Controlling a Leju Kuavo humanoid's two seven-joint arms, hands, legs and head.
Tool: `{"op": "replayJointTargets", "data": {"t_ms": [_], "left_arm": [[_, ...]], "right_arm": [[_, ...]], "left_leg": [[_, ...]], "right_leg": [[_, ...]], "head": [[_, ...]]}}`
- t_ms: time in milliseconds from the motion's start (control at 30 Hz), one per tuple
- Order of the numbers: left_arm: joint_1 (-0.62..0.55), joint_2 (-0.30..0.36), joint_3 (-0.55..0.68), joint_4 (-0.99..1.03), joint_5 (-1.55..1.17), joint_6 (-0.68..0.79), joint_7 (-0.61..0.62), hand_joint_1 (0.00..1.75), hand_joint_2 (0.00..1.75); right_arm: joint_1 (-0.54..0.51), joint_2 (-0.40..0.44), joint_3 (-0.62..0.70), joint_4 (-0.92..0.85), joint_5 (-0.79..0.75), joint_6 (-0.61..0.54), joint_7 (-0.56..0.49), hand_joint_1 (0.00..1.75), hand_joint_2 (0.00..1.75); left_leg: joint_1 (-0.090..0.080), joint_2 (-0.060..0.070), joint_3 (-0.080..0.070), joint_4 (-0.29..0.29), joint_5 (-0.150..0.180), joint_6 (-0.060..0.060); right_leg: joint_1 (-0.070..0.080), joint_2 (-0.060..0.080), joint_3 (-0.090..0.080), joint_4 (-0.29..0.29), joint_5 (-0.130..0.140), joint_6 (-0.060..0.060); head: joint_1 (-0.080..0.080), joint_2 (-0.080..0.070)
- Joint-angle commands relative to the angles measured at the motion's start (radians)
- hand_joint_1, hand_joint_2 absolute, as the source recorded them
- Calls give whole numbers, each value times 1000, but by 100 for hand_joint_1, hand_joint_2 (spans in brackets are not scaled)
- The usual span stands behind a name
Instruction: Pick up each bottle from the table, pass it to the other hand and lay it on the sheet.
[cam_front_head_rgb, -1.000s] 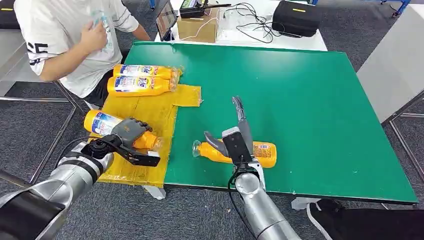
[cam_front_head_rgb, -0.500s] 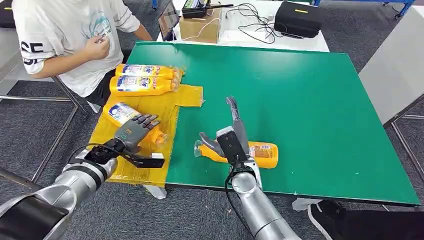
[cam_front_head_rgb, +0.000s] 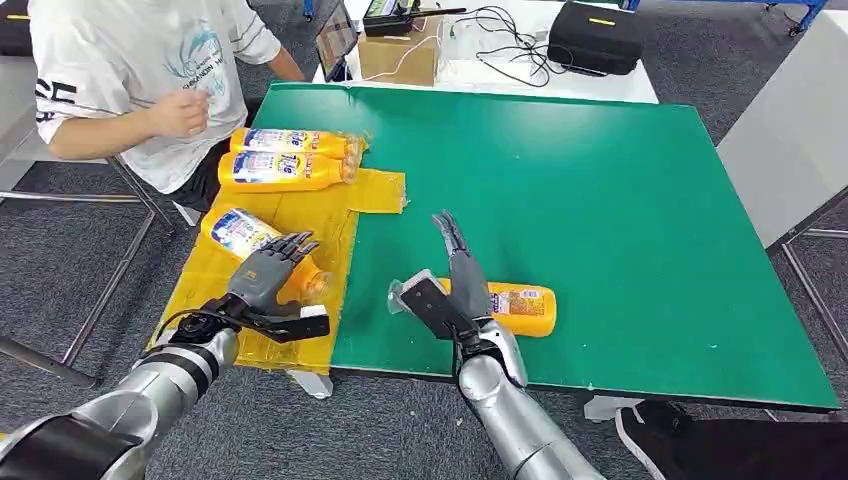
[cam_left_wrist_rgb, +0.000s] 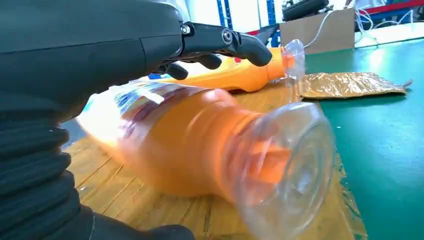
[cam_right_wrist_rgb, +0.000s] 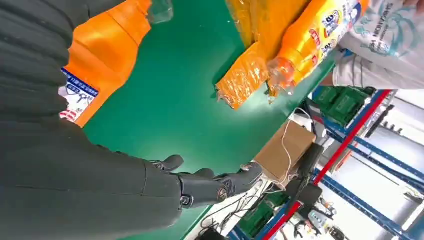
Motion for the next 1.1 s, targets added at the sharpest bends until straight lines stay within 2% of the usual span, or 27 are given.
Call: {"op": "replayJointTargets", "data": {"t_ms": [33, 100, 233, 267, 367, 433, 533, 633, 867, 967, 1100], "left_arm": [[63, -31, 184, -33, 154, 22, -144, 0, 175], [107, -45, 272, -113, 280, 7, -217, 0, 175], [215, -37, 281, -361, 562, -73, -217, 0, 175], [236, -34, 284, -403, 614, -69, -217, 0, 175], [280, -58, 333, -533, 791, -205, -217, 0, 175], [285, -81, 360, -572, 836, -256, -217, 0, 175], [267, -130, 426, -579, 908, -351, -217, 0, 175], [217, -179, 508, -486, 963, -472, -217, 0, 175], [219, -185, 516, -484, 959, -484, -217, 0, 175], [229, -213, 548, -521, 926, -495, -217, 0, 175], [234, -239, 556, -562, 941, -534, -217, 0, 175]], "right_arm": [[-11, -79, 37, 33, 107, -1, 66, 0, 175], [6, -105, 37, 18, 167, -1, 102, 0, 175], [41, -159, 51, -1, 325, -6, 206, 0, 175], [51, -177, 56, -13, 401, -16, 266, 0, 175], [95, -211, 35, -77, 510, -12, 345, 0, 175], [118, -229, 20, -111, 542, 33, 378, 0, 175], [139, -246, -7, -130, 584, 93, 420, 0, 175], [169, -255, -30, -147, 637, 123, 456, 0, 175], [173, -257, -34, -154, 645, 131, 460, 0, 175], [176, -278, -34, -161, 720, 179, 514, 0, 175], [111, -298, -39, -60, 754, 245, 532, 0, 175]], "left_leg": [[1, 1, 5, -1, -2, -1], [1, 0, 6, -1, -3, -1], [2, -1, 6, 0, -3, -1], [1, -1, 4, 0, -3, -1], [1, -1, 2, 0, -3, -1], [1, -3, 0, 1, -3, -1], [1, -3, -1, 1, -2, -1], [1, -3, -1, 1, -2, -1], [0, -1, -1, 0, -2, -1], [1, -1, -1, 0, -2, -1], [1, -2, 1, 1, -3, -1]], "right_leg": [[1, 0, 5, -1, -2, -1], [1, -1, 6, -2, -2, -2], [2, -2, 7, -2, -4, -2], [1, -3, 4, -2, -3, -1], [1, -2, 2, -1, -3, -1], [1, -4, 1, -1, -3, -1], [2, -4, 0, -1, -3, 0], [1, -4, 0, -1, -3, 1], [1, -2, 0, -1, -3, 1], [1, -2, 0, -1, -3, 1], [1, -3, 2, -1, -4, 1]], "head": [[0, 0], [0, 0], [0, 0], [0, 0], [0, 0], [0, 0], [0, 0], [0, 0], [0, 0], [0, 0], [0, 0]]}}
